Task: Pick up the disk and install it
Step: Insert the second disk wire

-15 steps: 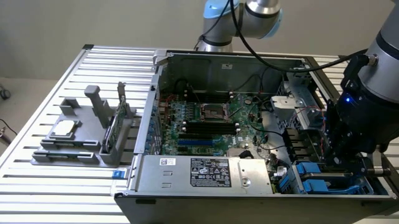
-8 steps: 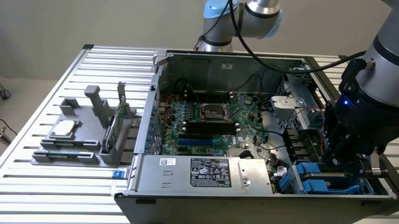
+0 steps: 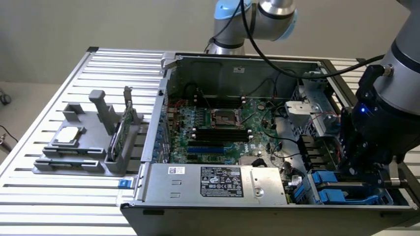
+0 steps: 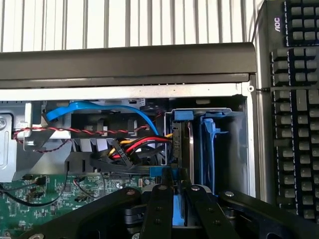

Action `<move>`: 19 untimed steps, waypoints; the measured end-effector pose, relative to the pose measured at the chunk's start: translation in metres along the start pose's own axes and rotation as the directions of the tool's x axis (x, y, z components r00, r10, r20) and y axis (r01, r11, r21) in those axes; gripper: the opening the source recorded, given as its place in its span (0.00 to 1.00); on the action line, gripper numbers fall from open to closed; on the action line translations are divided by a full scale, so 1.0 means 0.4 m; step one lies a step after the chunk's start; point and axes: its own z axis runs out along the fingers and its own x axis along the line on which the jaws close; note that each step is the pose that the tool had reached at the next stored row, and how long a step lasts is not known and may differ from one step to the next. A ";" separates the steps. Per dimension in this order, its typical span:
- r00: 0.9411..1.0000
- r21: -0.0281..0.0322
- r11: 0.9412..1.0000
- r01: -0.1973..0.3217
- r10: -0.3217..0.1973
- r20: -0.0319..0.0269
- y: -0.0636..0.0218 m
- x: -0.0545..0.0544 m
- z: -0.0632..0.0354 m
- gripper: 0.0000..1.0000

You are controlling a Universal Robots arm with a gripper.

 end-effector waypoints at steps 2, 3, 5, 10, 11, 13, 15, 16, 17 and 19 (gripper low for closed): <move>1.000 0.000 1.000 0.004 -0.004 -0.001 0.000 0.000 0.001 0.16; 1.000 0.000 1.000 0.006 -0.006 -0.001 0.000 0.000 0.001 0.16; 1.000 0.001 1.000 0.009 -0.009 -0.002 0.001 -0.001 0.002 0.16; 1.000 0.001 1.000 0.014 -0.014 -0.003 0.003 -0.002 0.002 0.16; 1.000 0.001 1.000 0.015 -0.015 -0.003 0.003 -0.002 0.002 0.16; 1.000 0.001 1.000 0.017 -0.017 -0.003 0.004 -0.003 0.003 0.16; 1.000 0.001 1.000 0.018 -0.018 -0.003 0.005 -0.003 0.003 0.16; 1.000 0.001 1.000 0.019 -0.019 -0.004 0.006 -0.004 0.003 0.16; 1.000 0.001 1.000 0.020 -0.020 -0.004 0.007 -0.004 0.003 0.16; 1.000 0.001 1.000 0.022 -0.022 -0.004 0.007 -0.004 0.004 0.16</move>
